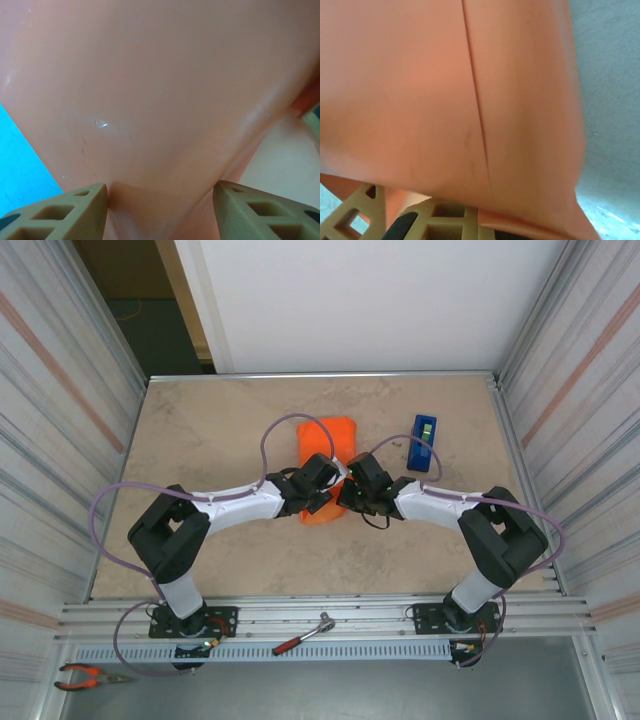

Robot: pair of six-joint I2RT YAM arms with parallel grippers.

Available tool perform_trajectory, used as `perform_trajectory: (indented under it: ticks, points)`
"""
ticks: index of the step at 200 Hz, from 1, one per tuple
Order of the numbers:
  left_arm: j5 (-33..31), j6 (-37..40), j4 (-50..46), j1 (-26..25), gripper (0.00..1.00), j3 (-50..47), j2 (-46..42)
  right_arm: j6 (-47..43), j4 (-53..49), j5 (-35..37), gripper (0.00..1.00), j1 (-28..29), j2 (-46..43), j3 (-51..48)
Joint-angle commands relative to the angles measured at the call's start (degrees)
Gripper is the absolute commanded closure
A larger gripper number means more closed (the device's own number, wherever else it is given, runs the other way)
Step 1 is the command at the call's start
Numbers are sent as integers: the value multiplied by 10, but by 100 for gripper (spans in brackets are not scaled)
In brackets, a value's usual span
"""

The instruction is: Wrap the gift box in paper

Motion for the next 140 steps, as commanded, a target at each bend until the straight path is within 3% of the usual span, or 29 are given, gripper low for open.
perform_trajectory:
  ticks: [1, 76, 104, 140]
  points:
    - [22, 1, -17, -9, 43, -18, 17, 27, 95, -8, 100, 21, 20, -7]
    - [27, 1, -17, -11, 43, -21, 16, 72, 184, 27, 100, 45, 64, -23]
    - [28, -1, -15, -13, 43, -21, 17, 71, 169, 16, 72, 39, 59, -25]
    - [28, -3, -15, -13, 43, -22, 17, 56, 131, 11, 57, 36, 9, -48]
